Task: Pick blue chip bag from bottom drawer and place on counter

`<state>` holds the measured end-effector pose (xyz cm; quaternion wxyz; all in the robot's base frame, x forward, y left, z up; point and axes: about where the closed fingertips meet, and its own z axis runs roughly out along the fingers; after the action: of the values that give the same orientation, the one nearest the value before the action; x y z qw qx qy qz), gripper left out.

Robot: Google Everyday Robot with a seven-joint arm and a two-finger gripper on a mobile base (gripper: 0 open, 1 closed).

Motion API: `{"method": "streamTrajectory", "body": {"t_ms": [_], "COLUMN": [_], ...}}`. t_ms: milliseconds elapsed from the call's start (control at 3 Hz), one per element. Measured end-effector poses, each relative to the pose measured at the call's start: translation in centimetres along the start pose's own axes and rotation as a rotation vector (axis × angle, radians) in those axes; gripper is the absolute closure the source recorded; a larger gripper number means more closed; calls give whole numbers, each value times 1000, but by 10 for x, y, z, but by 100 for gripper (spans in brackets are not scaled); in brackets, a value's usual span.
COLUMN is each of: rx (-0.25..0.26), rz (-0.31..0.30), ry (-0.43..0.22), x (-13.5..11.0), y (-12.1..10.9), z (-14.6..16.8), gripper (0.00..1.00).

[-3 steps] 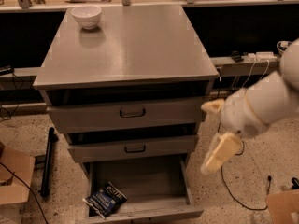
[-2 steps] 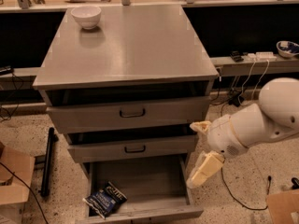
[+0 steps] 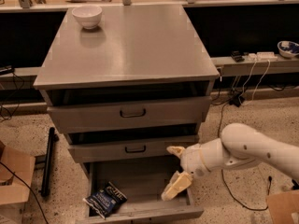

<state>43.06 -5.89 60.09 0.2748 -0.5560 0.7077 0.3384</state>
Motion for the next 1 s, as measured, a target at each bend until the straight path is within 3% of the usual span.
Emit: {"method": "streamTrajectory", "body": {"t_ms": [333, 667, 1000], "rx": [-51, -51, -89], "rz": [53, 53, 83], "ry": [-34, -34, -44], "x": [25, 25, 35], "y": [2, 2, -5], "z": [30, 30, 69], "gripper": [0, 0, 0]}}
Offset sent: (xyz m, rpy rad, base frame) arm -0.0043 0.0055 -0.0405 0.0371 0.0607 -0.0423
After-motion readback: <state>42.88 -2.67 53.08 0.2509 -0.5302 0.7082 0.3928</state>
